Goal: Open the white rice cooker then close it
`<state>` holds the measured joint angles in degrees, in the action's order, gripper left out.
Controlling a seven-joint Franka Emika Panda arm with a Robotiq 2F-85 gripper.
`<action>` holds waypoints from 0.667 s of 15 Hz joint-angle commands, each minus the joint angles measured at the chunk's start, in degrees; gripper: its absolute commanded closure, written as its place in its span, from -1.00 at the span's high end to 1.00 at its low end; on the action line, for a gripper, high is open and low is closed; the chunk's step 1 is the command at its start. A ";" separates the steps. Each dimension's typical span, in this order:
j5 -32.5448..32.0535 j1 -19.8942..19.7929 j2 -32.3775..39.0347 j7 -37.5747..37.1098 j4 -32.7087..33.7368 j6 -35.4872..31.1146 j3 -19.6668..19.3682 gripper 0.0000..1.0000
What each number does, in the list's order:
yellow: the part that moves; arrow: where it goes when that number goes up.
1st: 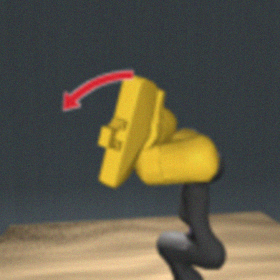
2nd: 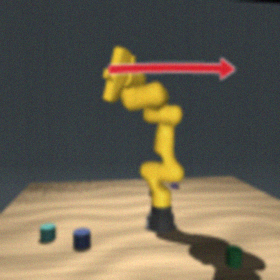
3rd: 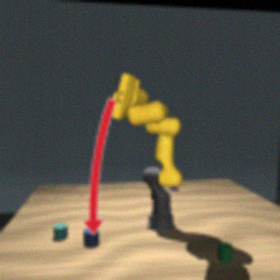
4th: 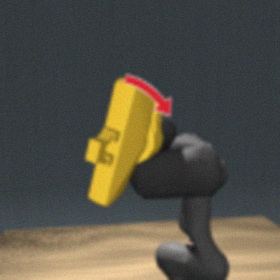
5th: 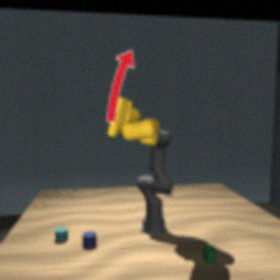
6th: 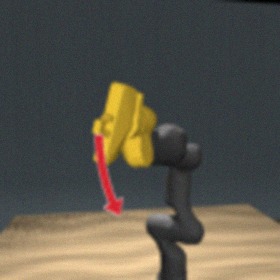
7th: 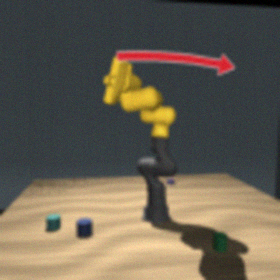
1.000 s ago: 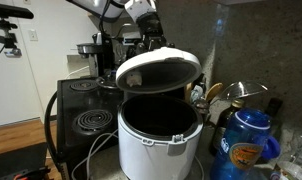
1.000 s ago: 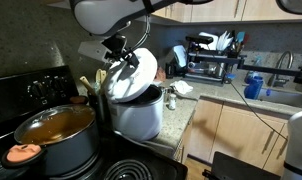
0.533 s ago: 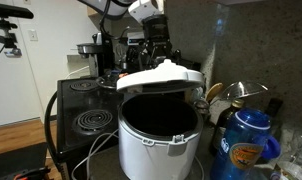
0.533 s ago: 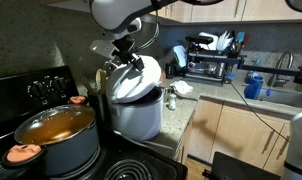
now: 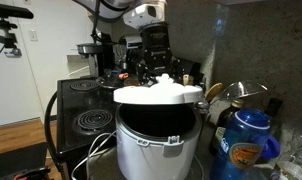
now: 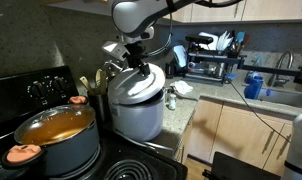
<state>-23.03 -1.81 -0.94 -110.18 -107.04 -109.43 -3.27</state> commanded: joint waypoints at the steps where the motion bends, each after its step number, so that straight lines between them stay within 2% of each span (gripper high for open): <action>1: 1.98 -1.33 -6.08 0.28 -6.85 -2.92 -0.47 -1.00; 6: 2.92 -2.91 -7.08 0.91 -10.23 -5.59 -1.06 -1.00; 7: 2.82 -3.13 -6.85 0.96 -10.36 -5.96 -1.05 -0.50; 8: 2.73 -3.30 -6.71 1.01 -10.42 -6.14 -1.05 -0.48; 10: 2.62 -3.59 -6.20 1.04 -10.09 -6.27 -1.03 -0.21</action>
<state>-21.18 -4.78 -4.67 -110.18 -115.26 -115.47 -4.36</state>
